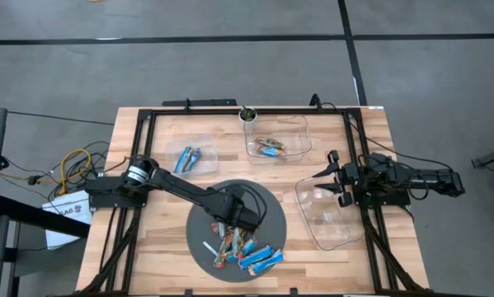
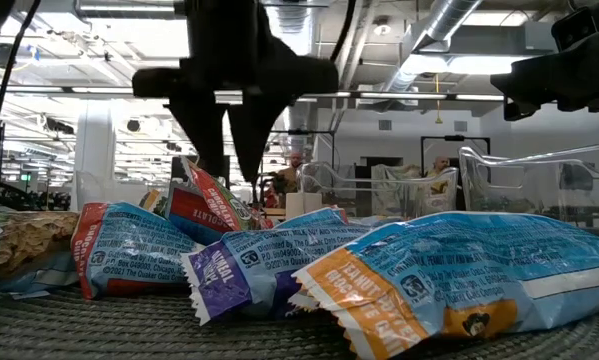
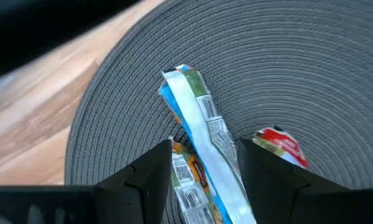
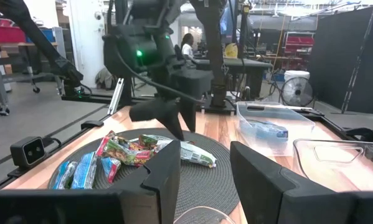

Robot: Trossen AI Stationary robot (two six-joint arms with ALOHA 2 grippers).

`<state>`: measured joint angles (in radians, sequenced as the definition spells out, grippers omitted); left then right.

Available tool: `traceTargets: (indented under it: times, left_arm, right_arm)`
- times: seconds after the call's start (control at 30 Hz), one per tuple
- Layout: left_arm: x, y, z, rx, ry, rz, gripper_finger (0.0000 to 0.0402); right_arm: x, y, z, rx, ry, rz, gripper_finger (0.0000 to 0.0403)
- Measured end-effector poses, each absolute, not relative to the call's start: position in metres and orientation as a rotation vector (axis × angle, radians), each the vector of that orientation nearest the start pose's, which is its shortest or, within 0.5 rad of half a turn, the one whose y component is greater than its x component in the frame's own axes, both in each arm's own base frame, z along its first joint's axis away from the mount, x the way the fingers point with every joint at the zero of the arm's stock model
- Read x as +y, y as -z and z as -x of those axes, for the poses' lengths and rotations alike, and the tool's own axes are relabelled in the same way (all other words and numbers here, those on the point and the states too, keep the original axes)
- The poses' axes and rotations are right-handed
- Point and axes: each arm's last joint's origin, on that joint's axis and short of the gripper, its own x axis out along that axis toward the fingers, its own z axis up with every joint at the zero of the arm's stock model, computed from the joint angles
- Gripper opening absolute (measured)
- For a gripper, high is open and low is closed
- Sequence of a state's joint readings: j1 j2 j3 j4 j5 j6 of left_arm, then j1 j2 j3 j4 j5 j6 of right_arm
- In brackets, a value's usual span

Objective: Pick and place Granola Bars by type
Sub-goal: Put the yellow granola bar into the top transparent bin

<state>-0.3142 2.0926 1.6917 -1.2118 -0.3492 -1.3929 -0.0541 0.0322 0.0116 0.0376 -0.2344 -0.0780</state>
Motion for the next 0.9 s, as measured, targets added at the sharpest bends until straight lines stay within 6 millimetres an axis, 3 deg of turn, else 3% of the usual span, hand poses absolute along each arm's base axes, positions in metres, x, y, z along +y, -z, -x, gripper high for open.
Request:
traceTargets:
  times: [0.47,0.7,0.9]
  left_arm:
    - [-0.095,-0.152,-0.382,1.178,-0.937,0.701,0.0176]
    - [-0.096,-0.149,-0.382,1.192,-0.889,0.659,0.0171]
    - [-0.104,-0.149,-0.381,1.205,-0.818,0.554,0.0121]
  right_arm:
    - [0.001,-0.169,-0.098,-0.024,-0.18,0.08,0.0133]
    - [0.001,-0.169,-0.098,-0.024,-0.18,0.08,0.0133]
    - [0.001,-0.169,-0.098,-0.024,-0.179,0.08,0.0134]
